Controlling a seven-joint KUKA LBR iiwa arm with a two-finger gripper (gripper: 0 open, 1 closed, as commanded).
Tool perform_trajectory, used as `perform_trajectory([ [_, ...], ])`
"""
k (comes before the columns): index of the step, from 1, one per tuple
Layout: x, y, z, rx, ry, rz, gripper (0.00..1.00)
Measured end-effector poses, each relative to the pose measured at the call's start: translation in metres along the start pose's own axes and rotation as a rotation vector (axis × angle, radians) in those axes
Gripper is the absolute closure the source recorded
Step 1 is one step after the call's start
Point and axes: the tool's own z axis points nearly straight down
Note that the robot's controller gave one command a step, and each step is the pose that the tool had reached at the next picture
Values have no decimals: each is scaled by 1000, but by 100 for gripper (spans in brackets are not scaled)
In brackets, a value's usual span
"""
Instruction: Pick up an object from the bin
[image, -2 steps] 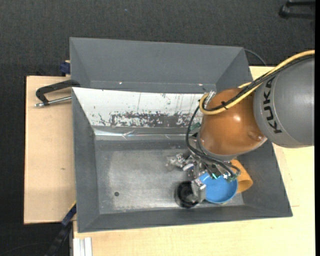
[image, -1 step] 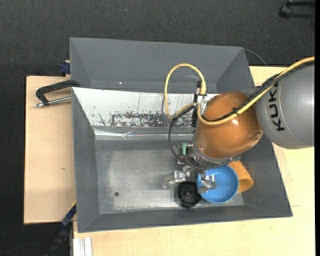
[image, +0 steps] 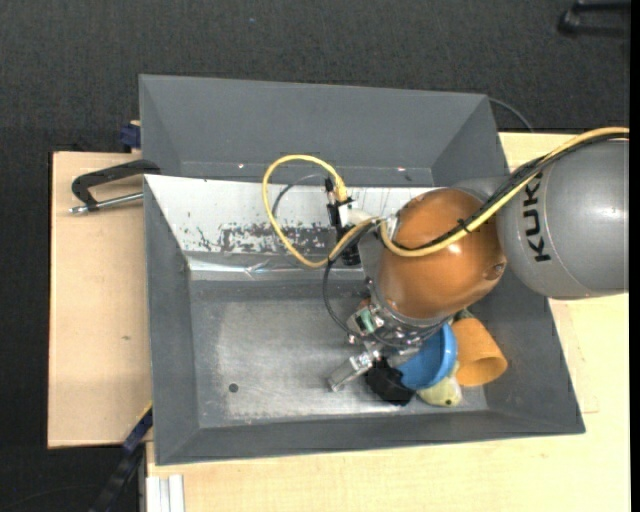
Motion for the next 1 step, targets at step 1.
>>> perform_trajectory([
  [1,0,0,-1,-2,-1,2,100],
])
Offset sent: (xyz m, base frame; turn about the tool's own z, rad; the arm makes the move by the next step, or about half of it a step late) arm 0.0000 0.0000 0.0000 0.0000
